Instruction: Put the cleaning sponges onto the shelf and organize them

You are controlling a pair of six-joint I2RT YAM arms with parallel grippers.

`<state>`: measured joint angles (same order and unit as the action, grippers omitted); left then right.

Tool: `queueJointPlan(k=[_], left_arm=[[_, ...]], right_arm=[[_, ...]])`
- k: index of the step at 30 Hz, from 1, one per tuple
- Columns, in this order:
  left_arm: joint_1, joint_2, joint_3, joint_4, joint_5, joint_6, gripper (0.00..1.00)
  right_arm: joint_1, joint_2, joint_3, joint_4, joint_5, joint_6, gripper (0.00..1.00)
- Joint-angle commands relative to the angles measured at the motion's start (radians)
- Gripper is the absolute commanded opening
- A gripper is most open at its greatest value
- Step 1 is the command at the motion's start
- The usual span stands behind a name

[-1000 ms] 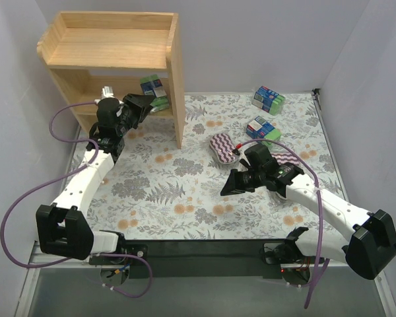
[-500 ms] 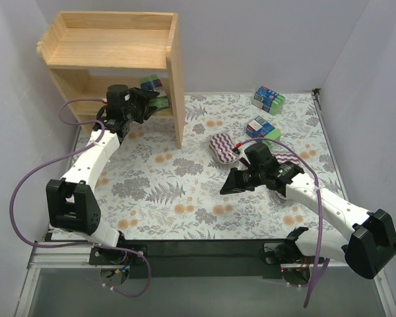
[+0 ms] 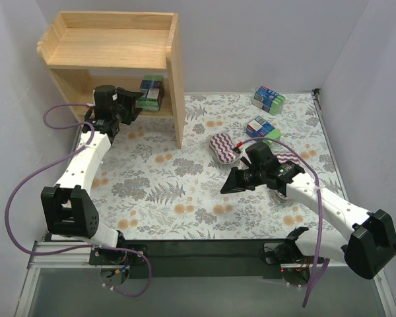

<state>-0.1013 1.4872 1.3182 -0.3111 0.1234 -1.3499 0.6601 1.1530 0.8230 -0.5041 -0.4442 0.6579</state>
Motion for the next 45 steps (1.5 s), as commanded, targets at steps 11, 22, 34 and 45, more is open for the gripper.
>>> queueJointPlan(k=[11, 22, 34, 45], left_arm=[[0.058, -0.025, 0.013, -0.006, 0.111, 0.008, 0.55], [0.051, 0.031, 0.113, -0.079, 0.14, 0.032, 0.54], [0.043, 0.205, 0.251, -0.164, 0.182, 0.115, 0.49], [0.041, 0.236, 0.23, -0.126, 0.226, 0.129, 0.0]], right_arm=[[-0.016, -0.018, 0.018, 0.01, -0.022, -0.024, 0.04], [-0.017, -0.001, 0.028, 0.01, -0.025, -0.026, 0.04], [-0.024, 0.002, 0.031, 0.01, -0.025, -0.026, 0.04], [-0.03, 0.004, 0.028, 0.01, -0.025, -0.024, 0.02]])
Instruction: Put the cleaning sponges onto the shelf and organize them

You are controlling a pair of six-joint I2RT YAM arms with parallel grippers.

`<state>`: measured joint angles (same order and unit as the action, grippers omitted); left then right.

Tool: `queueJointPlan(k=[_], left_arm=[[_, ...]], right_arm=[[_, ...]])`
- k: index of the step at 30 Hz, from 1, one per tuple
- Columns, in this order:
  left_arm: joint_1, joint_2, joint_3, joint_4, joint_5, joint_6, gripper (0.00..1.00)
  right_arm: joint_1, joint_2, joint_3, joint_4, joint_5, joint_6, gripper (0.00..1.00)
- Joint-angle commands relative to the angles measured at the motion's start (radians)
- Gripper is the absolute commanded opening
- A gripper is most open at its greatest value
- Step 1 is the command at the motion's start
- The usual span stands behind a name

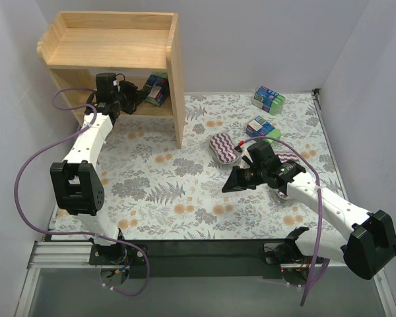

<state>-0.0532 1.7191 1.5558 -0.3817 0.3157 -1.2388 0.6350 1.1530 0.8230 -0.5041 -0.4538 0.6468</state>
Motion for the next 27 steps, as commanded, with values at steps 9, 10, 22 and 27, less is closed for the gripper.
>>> queueJointPlan(k=[9, 10, 22, 27], left_arm=[[-0.054, -0.047, 0.001, -0.043, 0.02, -0.042, 0.0], [-0.063, -0.053, -0.005, -0.036, 0.014, -0.066, 0.0], [-0.151, -0.059, -0.03, -0.011, -0.033, -0.125, 0.0], [-0.151, -0.072, -0.04, -0.009, -0.038, -0.117, 0.0]], right_arm=[[-0.006, 0.019, 0.044, 0.012, -0.019, -0.015, 0.01], [-0.006, 0.019, 0.044, 0.012, -0.019, -0.015, 0.01], [-0.008, -0.01, 0.025, 0.01, -0.014, -0.013, 0.01], [-0.012, -0.015, 0.021, 0.012, -0.014, -0.013, 0.01]])
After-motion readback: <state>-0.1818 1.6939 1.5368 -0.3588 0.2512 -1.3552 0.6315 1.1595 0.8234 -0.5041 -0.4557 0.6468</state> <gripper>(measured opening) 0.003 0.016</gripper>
